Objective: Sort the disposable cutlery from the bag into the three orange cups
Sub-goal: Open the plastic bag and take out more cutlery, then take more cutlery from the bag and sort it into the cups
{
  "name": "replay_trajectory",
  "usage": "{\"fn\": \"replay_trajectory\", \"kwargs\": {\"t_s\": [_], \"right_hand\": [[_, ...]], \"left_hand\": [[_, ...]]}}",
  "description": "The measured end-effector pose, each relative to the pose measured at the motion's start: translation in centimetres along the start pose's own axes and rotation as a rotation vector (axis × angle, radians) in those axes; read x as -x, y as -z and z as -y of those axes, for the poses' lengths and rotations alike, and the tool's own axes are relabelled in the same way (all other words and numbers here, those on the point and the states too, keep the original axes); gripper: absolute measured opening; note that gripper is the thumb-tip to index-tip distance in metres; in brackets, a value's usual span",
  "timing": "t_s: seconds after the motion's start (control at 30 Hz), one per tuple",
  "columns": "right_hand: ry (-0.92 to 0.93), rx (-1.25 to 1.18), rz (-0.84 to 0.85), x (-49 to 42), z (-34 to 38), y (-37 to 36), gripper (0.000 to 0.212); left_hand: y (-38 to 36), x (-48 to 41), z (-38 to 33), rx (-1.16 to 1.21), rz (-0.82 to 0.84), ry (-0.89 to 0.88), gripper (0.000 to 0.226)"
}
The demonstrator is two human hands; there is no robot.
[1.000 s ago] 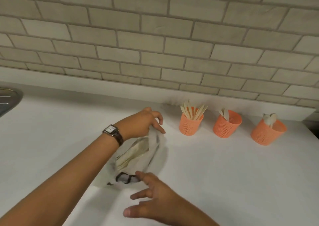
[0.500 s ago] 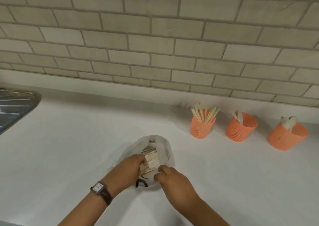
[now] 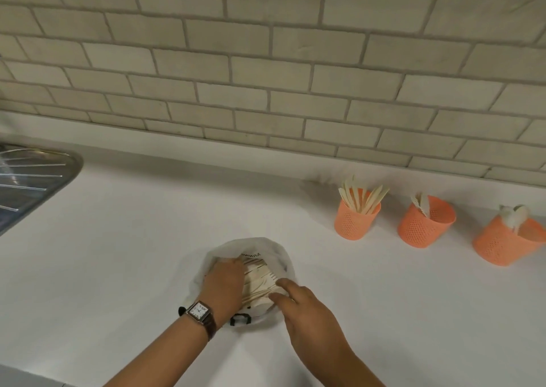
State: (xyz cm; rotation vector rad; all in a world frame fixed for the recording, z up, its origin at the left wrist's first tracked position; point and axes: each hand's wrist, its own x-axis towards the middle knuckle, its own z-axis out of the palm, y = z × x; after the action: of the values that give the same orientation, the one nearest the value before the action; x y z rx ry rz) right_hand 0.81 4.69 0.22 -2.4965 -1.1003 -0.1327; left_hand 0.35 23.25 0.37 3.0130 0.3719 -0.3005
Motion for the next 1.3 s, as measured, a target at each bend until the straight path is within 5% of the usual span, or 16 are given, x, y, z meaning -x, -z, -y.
{"fn": "replay_trajectory", "kwargs": {"t_s": [0.1, 0.23, 0.33, 0.43, 0.67, 0.83, 0.9, 1.03, 1.13, 1.3], "right_hand": [[-0.019, -0.055, -0.080, 0.1, -0.7, 0.8, 0.063], [-0.097, -0.114, -0.129, 0.0, -1.1, 1.1, 0.022], [-0.181, -0.229, -0.174, 0.1, -1.5, 0.4, 0.011], [-0.221, -0.297, -0.193, 0.1, -1.5, 0.2, 0.012], [-0.220, -0.304, -0.161, -0.3, -1.3, 0.5, 0.013], [-0.294, -0.401, -0.135, -0.7, -1.0, 1.2, 0.024], [-0.348, -0.472, -0.103, -1.2, -1.1, 1.4, 0.012], [-0.425, -0.678, -0.130, -2.6, -1.4, 1.5, 0.046], [-0.449, -0.742, -0.099, -3.4, -1.8, 1.8, 0.032], [-0.479, -0.676, -0.146, -3.9, -3.2, 1.8, 0.037]], "left_hand": [[-0.8, 0.8, 0.0, 0.022, -0.063, -0.010, 0.043], [-2.3, 1.1, 0.3, 0.049, -0.086, -0.052, 0.059], [-1.8, 1.5, 0.2, 0.135, -0.069, -0.060, 0.050], [-1.4, 1.7, 0.0, 0.223, -0.061, -0.049, 0.028], [-2.5, 2.1, 0.1, 0.271, -0.057, -0.045, 0.020], [-2.2, 1.5, 0.3, 0.290, -0.042, -0.104, 0.049], [-1.8, 1.5, 0.2, 0.236, -0.015, -0.156, 0.042], [-1.6, 1.4, 0.5, 0.226, 0.034, -0.178, 0.035], [-0.5, 1.6, 1.2, 0.323, 0.059, -0.203, 0.033], [2.9, 2.7, 2.4, 0.489, 0.068, -0.325, 0.017]]}}
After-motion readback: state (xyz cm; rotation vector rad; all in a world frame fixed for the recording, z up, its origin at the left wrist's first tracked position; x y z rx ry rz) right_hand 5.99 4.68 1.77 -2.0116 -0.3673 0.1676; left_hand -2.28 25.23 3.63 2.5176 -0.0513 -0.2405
